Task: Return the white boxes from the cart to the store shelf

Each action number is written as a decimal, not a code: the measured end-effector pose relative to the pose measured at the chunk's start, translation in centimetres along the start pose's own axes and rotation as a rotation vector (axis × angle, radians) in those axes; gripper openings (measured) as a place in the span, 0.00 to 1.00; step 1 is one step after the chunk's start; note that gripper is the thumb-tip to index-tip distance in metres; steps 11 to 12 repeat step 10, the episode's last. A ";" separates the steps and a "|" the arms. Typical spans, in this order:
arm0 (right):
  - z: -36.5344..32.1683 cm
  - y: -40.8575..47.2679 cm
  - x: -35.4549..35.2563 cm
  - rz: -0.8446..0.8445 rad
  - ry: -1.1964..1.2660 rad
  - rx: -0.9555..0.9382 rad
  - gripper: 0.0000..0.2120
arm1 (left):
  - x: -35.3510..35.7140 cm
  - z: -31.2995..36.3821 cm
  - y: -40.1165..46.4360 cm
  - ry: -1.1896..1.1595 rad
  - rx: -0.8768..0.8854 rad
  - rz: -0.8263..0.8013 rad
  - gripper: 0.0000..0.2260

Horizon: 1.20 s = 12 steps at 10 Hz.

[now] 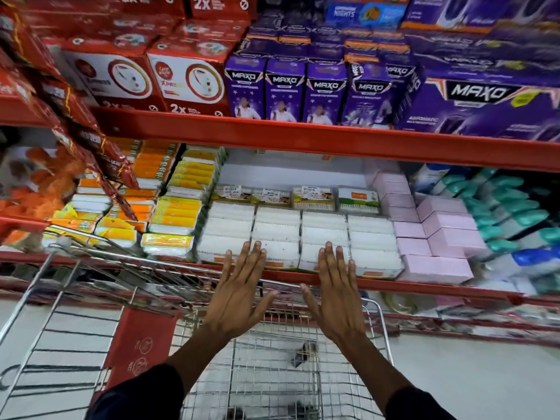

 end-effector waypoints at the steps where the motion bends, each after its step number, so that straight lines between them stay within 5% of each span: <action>1: 0.1 0.2 0.1 -0.012 -0.014 -0.004 0.39 | 0.4 0.2 -0.1 -0.022 -0.007 -0.007 0.37; 8: 7.3 -2.2 -1.8 0.050 -0.017 0.130 0.39 | 1.9 8.1 3.3 0.003 0.131 -0.086 0.34; 12: 5.2 -2.1 -6.4 0.166 0.023 0.093 0.40 | -3.0 9.8 3.1 0.006 0.127 0.058 0.34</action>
Point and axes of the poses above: each hand's wrist, its own y-axis towards the middle knuckle, its own x-axis out of the palm, z = x × y, the point moved 2 cm from there along y, towards the middle knuckle, and after that the axes turned 1 degree about -y, right-handed, at the moved point
